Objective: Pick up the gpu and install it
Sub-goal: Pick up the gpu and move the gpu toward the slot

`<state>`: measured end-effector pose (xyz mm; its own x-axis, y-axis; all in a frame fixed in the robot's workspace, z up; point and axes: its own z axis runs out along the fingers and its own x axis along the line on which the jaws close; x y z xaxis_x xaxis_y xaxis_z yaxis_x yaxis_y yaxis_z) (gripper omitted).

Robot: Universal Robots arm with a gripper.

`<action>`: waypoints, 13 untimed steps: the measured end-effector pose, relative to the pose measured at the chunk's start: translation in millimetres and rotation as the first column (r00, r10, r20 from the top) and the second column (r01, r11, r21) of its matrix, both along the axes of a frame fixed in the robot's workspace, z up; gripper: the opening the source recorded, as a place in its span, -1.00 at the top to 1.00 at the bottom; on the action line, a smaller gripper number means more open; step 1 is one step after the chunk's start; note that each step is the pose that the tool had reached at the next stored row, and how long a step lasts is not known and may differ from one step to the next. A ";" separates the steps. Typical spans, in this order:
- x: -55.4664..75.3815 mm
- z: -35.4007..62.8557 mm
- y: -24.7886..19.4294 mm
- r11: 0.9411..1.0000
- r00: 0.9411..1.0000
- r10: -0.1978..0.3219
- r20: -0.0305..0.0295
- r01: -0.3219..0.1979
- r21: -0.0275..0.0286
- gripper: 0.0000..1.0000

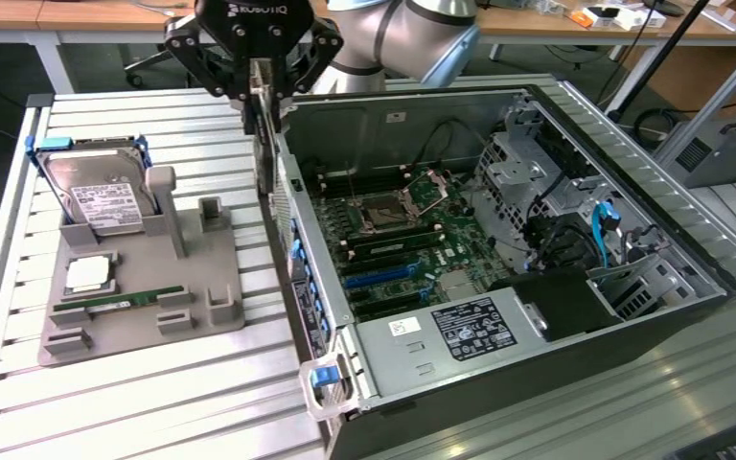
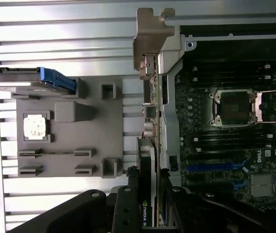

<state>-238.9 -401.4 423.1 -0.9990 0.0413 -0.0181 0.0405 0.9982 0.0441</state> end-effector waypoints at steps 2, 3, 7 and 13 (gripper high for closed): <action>13.7 0.0 0.0 1.000 1.000 0.000 0.000 0.000 0.000 0.47; 19.6 -0.1 0.0 1.000 1.000 0.000 0.000 0.000 0.001 0.47; 39.0 -0.1 0.0 1.000 1.000 0.000 0.000 0.000 0.002 0.47; 65.4 0.0 0.0 1.000 1.000 0.000 0.000 0.000 0.003 0.47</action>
